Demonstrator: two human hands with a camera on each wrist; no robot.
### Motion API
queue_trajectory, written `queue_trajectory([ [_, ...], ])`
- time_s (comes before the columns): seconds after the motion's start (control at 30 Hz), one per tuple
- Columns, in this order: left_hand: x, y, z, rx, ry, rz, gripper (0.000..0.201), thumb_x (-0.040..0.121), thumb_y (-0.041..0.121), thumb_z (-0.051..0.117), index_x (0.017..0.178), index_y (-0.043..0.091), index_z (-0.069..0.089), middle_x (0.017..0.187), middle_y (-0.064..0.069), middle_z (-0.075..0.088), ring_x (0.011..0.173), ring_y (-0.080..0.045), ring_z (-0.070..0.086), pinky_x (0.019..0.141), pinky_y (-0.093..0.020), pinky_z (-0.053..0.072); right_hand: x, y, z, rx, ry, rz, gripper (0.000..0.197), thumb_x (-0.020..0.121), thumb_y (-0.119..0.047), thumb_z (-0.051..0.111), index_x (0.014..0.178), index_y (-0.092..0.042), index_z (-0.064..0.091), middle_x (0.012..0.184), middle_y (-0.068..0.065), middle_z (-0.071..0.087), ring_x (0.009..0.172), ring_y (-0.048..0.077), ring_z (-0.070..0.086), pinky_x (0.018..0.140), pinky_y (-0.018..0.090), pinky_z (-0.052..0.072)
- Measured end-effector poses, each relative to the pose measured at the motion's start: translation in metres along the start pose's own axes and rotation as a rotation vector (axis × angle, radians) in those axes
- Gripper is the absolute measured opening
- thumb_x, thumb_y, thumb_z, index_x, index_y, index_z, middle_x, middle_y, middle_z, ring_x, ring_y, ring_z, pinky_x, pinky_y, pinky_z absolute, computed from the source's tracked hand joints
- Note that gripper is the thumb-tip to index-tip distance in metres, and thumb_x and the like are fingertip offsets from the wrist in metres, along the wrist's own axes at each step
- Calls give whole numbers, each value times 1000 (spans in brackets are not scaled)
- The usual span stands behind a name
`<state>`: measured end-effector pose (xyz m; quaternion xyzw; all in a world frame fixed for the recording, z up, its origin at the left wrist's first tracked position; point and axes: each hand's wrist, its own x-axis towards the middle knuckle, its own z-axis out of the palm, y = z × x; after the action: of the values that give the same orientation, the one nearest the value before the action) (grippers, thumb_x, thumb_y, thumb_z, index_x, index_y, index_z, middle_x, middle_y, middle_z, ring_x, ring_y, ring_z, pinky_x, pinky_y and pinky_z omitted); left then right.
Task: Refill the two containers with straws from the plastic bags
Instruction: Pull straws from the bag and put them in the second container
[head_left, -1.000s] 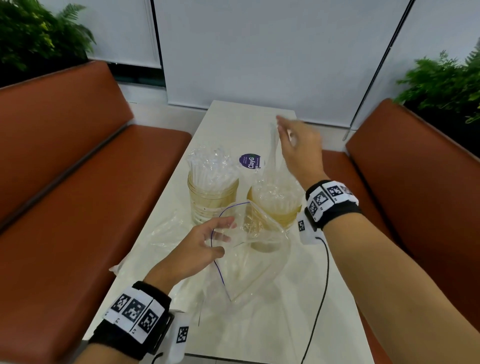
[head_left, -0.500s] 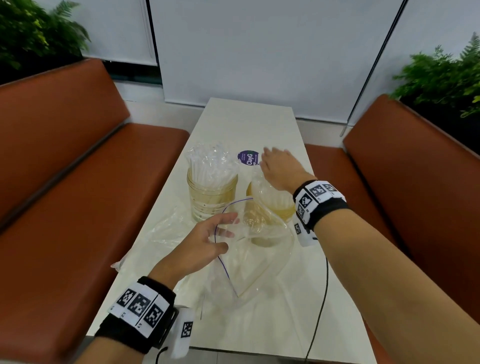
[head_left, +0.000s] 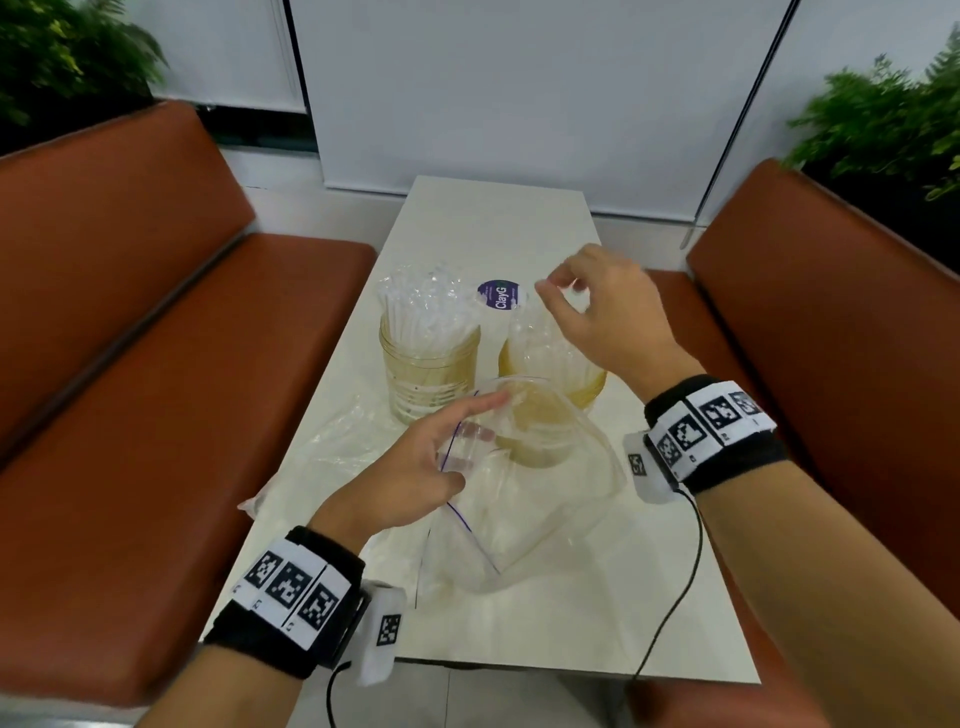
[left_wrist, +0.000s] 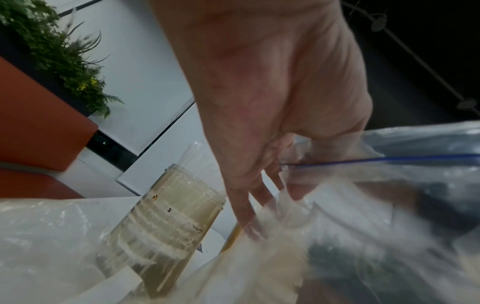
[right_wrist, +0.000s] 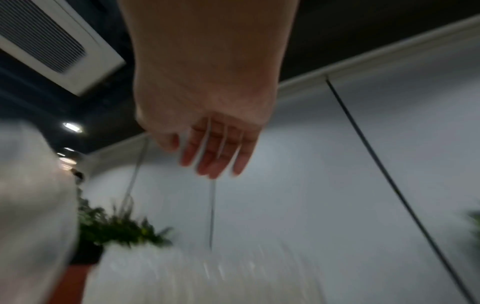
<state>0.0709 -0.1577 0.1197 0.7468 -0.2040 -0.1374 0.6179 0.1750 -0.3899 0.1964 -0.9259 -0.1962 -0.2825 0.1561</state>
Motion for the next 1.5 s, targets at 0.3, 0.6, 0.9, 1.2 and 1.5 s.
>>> queue_trajectory([
  [0.3, 1, -2, 1, -239, 63, -13, 81, 78, -36, 45, 141, 14, 54, 147, 11, 55, 127, -21, 61, 98, -43, 56, -82, -117, 17, -201, -1199, -317, 26, 98, -9, 53, 123, -8, 62, 118, 8, 64, 101, 26, 64, 75, 31, 47],
  [0.6, -3, -16, 4, -392, 156, -83, 62, 82, -32, 50, 124, 13, 61, 134, 1, 61, 119, -22, 68, 103, -49, 53, -121, -116, 69, -220, -1405, -250, 51, 100, -16, 58, 148, -10, 42, 147, 11, 44, 130, 30, 49, 90, 32, 41],
  [0.9, -23, -6, -1, 627, 95, -42, 45, 89, 8, 63, 109, 47, 72, 157, 15, 38, 143, -10, 40, 110, -32, 43, -125, -109, 81, -302, -1413, -327, 50, 98, -3, 49, 148, -11, 43, 155, 13, 32, 139, 33, 39, 100, 40, 44],
  [1.2, -45, 18, 14, 960, 129, -339, 76, 80, 24, 79, 141, 32, 34, 135, 10, 42, 99, -19, 60, 81, -27, 50, -142, -99, 120, -497, -1158, -575, 29, 97, -8, 58, 126, -10, 59, 129, 7, 56, 126, 31, 42, 84, 35, 44],
  [1.5, -57, 18, 15, 959, 207, -339, 24, 92, 21, 62, 110, 35, 71, 132, 9, 57, 126, -12, 51, 90, -21, 44, -133, -93, 110, -307, -951, -492, 26, 94, -5, 55, 118, -10, 64, 128, 12, 47, 123, 31, 41, 70, 35, 42],
])
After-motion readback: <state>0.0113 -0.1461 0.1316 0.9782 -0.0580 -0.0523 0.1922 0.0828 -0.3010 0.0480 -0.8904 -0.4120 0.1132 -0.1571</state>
